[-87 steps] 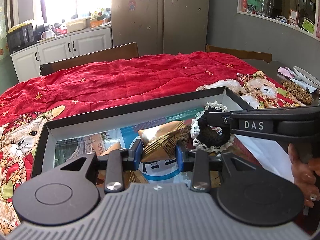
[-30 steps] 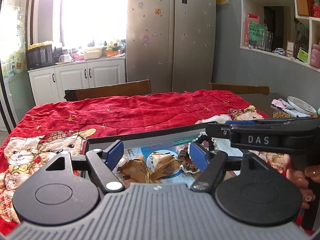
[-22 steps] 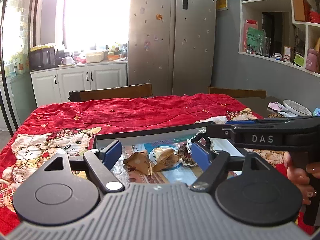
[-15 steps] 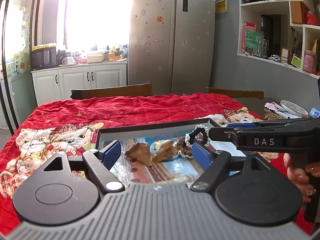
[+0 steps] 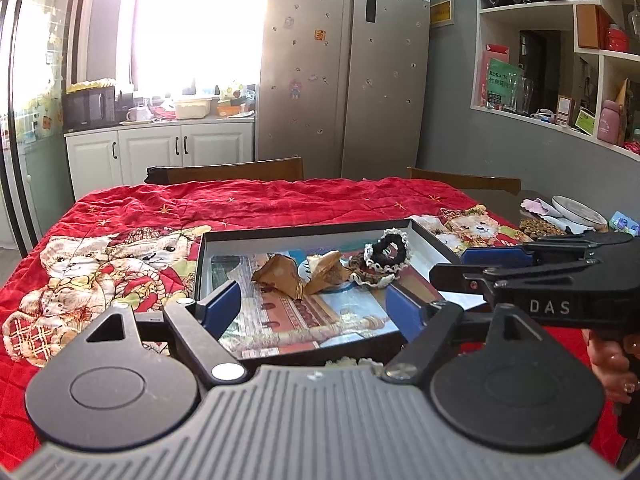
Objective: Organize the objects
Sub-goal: 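Withdraw both tools from the box toward the items on the bedspread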
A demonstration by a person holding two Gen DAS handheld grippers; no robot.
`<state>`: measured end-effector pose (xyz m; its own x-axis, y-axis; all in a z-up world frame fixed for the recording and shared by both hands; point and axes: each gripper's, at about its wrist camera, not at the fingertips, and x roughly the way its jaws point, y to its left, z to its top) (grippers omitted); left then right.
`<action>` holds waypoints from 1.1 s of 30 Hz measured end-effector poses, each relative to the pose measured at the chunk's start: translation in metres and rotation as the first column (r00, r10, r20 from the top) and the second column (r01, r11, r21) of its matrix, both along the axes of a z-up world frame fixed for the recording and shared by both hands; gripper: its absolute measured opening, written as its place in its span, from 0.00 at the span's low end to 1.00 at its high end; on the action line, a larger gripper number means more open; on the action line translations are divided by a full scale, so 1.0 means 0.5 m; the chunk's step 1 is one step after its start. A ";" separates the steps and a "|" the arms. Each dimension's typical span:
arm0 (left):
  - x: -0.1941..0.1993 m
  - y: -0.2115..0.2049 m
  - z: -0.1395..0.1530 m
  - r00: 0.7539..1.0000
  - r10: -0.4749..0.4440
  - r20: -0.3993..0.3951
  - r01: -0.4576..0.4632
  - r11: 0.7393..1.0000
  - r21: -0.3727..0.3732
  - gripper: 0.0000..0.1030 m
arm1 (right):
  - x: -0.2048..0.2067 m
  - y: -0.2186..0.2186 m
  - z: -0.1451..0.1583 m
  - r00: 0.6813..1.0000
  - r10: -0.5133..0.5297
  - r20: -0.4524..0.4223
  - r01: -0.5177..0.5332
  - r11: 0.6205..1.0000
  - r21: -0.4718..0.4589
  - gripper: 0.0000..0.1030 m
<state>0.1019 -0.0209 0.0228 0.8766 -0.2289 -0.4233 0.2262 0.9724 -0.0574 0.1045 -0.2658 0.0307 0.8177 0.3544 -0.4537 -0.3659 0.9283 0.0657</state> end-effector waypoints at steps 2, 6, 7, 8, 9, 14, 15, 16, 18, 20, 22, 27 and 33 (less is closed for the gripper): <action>-0.007 0.001 0.000 1.000 0.001 0.001 -0.001 1.000 0.000 0.85 | -0.013 0.001 -0.001 1.000 0.008 0.002 -0.008 1.000 -0.005 0.40; -0.019 0.004 -0.001 1.000 0.004 -0.001 -0.004 1.000 0.000 0.85 | -0.033 0.000 -0.005 1.000 0.015 0.000 -0.015 1.000 -0.012 0.40; -0.023 0.005 -0.002 1.000 0.004 -0.004 -0.004 1.000 0.000 0.86 | -0.038 -0.002 -0.005 1.000 0.015 -0.001 -0.015 1.000 -0.013 0.40; -0.028 0.006 -0.004 1.000 0.003 -0.006 -0.003 1.000 0.000 0.86 | -0.043 -0.003 -0.006 1.000 0.015 -0.001 -0.015 1.000 -0.015 0.40; -0.033 0.007 -0.006 1.000 0.002 -0.008 -0.002 1.000 -0.001 0.86 | -0.047 -0.005 -0.006 1.000 0.014 -0.001 -0.014 1.000 -0.018 0.41; -0.052 0.006 -0.015 1.000 -0.006 -0.011 0.006 1.000 0.011 0.87 | -0.065 -0.018 -0.013 1.000 -0.003 -0.012 0.003 1.000 -0.027 0.42; -0.055 0.005 -0.017 1.000 -0.006 -0.009 0.006 1.000 0.013 0.87 | -0.069 -0.020 -0.015 1.000 -0.005 -0.016 0.004 1.000 -0.030 0.42; -0.057 0.005 -0.019 1.000 -0.005 -0.007 0.005 1.000 0.013 0.87 | -0.074 -0.022 -0.018 1.000 -0.008 -0.019 0.007 0.999 -0.033 0.42; -0.062 0.003 -0.025 1.000 -0.007 -0.005 0.007 1.000 0.015 0.88 | -0.083 -0.025 -0.025 1.000 -0.012 -0.024 0.011 0.999 -0.040 0.42; -0.066 0.000 -0.032 1.000 -0.006 -0.004 0.006 1.000 0.025 0.88 | -0.092 -0.034 -0.033 0.999 -0.020 -0.026 0.019 0.999 -0.036 0.42; -0.071 -0.002 -0.042 1.000 -0.005 0.001 0.005 0.999 0.038 0.89 | -0.101 -0.047 -0.041 0.999 -0.032 -0.025 0.031 0.999 -0.021 0.42; -0.078 -0.010 -0.069 1.000 -0.015 -0.017 0.015 0.999 0.048 0.89 | -0.112 -0.087 -0.066 0.996 -0.083 -0.042 0.084 0.996 0.018 0.42; -0.084 -0.028 -0.096 0.999 -0.035 -0.032 0.037 0.998 0.060 0.89 | -0.119 -0.122 -0.101 0.988 -0.130 -0.077 0.134 0.990 0.049 0.42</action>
<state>0.0600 -0.0349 -0.0253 0.8544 -0.2333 -0.4643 0.2602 0.9655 -0.0062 0.0448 -0.3266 -0.0198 0.8242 0.2707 -0.4974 -0.2323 0.9627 0.1388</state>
